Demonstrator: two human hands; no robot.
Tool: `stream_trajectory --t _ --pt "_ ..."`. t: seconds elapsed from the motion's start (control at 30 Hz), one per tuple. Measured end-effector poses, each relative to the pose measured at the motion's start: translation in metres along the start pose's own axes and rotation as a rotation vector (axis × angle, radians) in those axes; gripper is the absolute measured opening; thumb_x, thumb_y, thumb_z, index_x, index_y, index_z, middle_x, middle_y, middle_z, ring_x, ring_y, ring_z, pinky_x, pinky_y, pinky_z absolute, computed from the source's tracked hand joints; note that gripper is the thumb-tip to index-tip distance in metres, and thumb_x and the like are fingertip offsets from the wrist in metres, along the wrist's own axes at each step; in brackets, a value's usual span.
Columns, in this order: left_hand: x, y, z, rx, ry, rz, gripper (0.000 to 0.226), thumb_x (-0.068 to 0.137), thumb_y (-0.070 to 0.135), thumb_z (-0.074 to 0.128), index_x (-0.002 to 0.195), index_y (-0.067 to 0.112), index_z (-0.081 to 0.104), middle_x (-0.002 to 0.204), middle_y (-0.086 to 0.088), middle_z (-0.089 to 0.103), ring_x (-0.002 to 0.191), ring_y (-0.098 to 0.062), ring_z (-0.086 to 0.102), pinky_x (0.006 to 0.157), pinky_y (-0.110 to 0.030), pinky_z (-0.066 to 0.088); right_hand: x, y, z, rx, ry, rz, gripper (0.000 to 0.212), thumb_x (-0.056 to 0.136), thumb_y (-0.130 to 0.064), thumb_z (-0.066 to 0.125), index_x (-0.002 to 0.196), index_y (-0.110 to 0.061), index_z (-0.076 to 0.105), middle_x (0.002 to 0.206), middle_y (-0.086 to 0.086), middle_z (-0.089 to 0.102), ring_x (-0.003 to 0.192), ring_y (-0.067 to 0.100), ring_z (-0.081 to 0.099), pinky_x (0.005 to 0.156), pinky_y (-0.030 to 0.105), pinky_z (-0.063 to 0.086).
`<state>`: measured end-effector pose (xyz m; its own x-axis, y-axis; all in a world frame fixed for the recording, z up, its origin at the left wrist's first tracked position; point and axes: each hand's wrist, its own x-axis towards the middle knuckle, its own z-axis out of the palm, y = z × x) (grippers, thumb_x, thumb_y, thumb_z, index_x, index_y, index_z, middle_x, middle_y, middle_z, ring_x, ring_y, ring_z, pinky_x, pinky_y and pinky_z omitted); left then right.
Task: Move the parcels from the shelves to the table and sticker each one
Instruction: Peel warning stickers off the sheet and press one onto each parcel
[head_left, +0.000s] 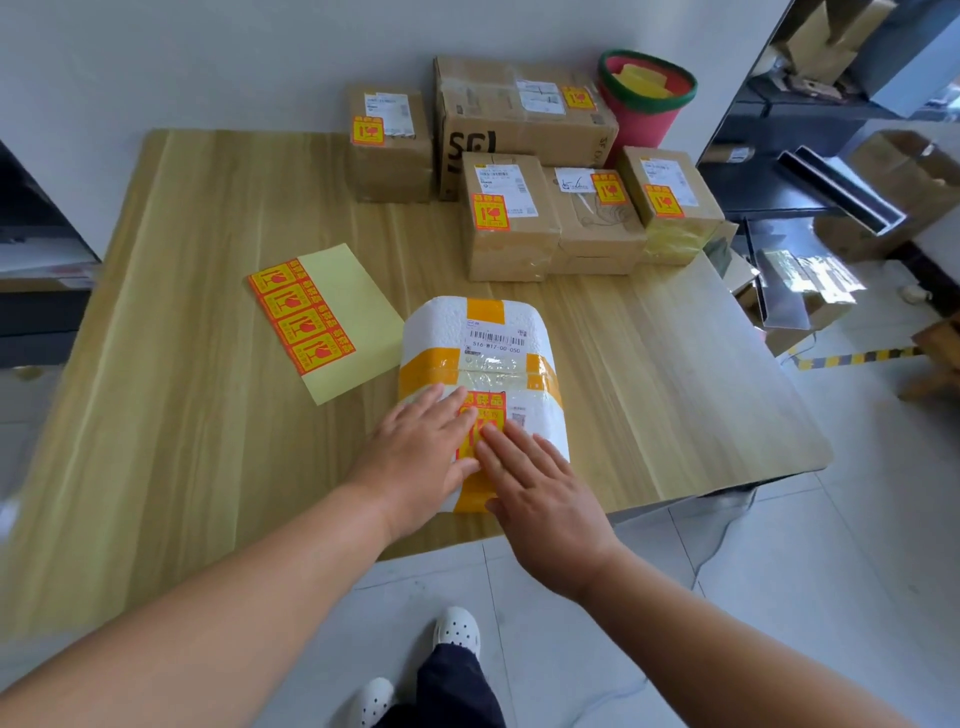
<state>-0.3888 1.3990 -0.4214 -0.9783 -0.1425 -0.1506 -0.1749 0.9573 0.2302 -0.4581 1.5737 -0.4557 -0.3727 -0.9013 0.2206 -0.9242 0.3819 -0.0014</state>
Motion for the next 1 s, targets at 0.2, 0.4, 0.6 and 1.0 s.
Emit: stream_trajectory --t 0.2,0.4,0.6,1.0 --pt "-0.007 0.001 -0.001 0.066 0.019 0.010 0.061 0.099 0.048 0.027 0.153 0.024 0.009 0.161 0.004 -0.002 0.147 -0.016 -0.006 0.117 -0.034 0.001 -0.015 -0.001 0.003 -0.077 -0.055 0.020 0.068 0.089 -0.042 0.045 0.147 -0.011 0.028 0.154 0.008 0.025 0.144 0.027 0.024 0.115 0.041 0.020" --pt "-0.014 -0.005 0.001 0.086 -0.044 0.010 0.058 0.102 0.043 0.021 0.153 0.024 0.000 0.161 0.004 -0.007 0.147 -0.018 -0.011 0.118 -0.037 0.000 -0.013 -0.009 -0.005 -0.051 -0.113 0.081 0.067 0.090 -0.052 0.037 0.141 -0.009 0.046 0.148 0.009 0.041 0.138 0.028 0.036 0.115 0.043 0.026" --pt "0.002 -0.001 -0.015 0.090 0.011 0.037 0.057 0.102 0.040 0.021 0.153 0.022 0.003 0.161 0.004 -0.005 0.147 -0.016 -0.009 0.118 -0.036 -0.003 0.038 0.000 -0.028 0.062 -0.130 0.218 0.069 0.094 -0.052 0.020 0.139 -0.008 0.048 0.144 0.011 0.048 0.136 0.028 0.040 0.113 0.039 0.026" --pt "-0.008 -0.008 -0.008 0.151 -0.099 0.033 0.062 0.101 0.047 0.016 0.152 0.020 -0.008 0.159 0.002 -0.016 0.145 -0.016 -0.018 0.118 -0.038 -0.007 0.028 -0.003 -0.021 0.066 -0.213 0.245 0.064 0.097 -0.046 0.018 0.144 -0.009 0.039 0.152 0.009 0.035 0.143 0.029 0.027 0.115 0.045 0.025"
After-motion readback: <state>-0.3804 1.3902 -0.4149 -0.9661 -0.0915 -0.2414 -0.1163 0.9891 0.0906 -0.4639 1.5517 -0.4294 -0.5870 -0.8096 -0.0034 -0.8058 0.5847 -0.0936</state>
